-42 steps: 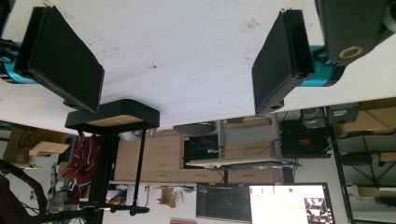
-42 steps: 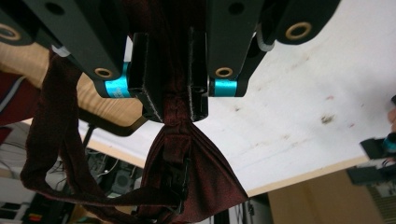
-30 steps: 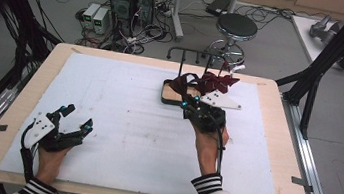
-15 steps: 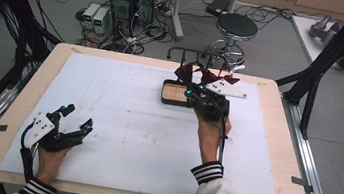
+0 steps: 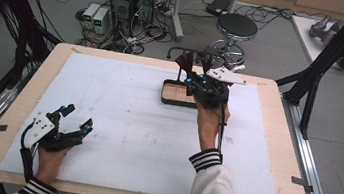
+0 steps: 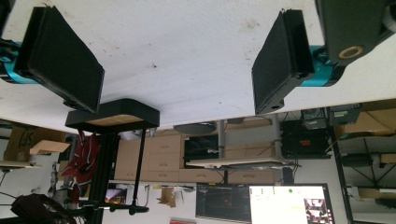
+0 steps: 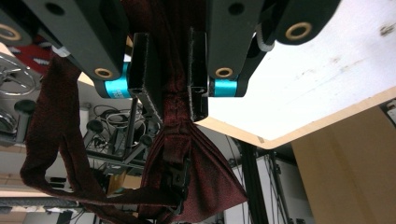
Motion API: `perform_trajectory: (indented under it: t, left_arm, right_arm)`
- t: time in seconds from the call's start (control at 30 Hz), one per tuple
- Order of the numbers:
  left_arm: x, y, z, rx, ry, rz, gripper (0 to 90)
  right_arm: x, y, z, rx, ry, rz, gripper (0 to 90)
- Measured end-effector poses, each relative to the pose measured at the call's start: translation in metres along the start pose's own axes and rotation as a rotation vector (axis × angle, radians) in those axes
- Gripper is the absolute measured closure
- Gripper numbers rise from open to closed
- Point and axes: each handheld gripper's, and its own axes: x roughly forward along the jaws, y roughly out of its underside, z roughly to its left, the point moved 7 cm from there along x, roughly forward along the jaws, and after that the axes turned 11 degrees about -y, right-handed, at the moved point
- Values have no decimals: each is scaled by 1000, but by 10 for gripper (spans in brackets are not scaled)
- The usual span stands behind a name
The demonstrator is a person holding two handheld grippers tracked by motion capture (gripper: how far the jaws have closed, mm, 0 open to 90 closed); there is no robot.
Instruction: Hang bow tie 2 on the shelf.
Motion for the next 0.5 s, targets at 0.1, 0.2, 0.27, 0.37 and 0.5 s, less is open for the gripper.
perform_trajectory:
  t: [0.1, 0.2, 0.27, 0.37, 0.5]
  left_arm:
    - [0, 0, 0, -1, 0, 0, 174]
    - [0, 0, 0, -1, 0, 0, 174]
    - [0, 0, 0, -1, 0, 1, 174]
    - [0, 0, 0, 0, 0, 1, 174]
    - [0, 0, 0, 0, 0, 1, 174]
  right_arm:
    - [4, -3, -3, 0, 2, -5, 770]
    - [7, -3, -7, 6, 6, -4, 770]
    - [9, -1, -10, 13, 7, -2, 770]
    - [12, -1, -16, 30, 6, 2, 770]
    - [15, -7, -19, 26, 11, 6, 770]
